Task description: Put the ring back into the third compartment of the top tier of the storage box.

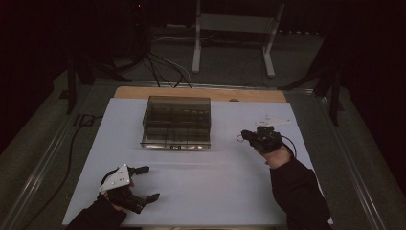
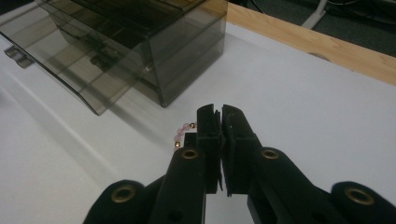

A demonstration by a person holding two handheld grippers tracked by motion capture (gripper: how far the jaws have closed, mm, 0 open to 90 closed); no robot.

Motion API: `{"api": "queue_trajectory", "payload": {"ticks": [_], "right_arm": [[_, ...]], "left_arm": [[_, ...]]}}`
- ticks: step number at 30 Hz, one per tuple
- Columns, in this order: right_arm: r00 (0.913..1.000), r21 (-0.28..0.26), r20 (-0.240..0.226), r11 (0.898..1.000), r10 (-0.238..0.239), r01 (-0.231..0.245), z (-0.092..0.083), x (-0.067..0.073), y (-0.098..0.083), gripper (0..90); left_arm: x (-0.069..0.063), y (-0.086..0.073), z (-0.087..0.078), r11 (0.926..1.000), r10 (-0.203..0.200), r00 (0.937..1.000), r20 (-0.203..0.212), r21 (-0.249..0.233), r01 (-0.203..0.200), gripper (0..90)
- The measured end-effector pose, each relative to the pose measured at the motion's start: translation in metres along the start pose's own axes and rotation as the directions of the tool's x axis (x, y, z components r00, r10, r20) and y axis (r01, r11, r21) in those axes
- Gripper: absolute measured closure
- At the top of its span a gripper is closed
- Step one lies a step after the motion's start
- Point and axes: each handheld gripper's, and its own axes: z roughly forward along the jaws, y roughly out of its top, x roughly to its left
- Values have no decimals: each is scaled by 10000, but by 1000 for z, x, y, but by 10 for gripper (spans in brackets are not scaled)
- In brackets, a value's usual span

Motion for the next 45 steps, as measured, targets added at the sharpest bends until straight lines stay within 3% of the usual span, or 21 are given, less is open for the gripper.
{"api": "queue_trajectory", "payload": {"ticks": [25, 45], "right_arm": [[9975, -584, -504, 9972, -498, 468, 3, 27, 37, 869], [9874, -759, -1292, 9937, -919, 826, 19, 58, 56, 868]], "left_arm": [[0, 0, -1, 10000, -18, 10000, -34, -30, 18, 5], [0, 0, 0, 10000, 29, 10000, -18, 14, -29, 6]]}}
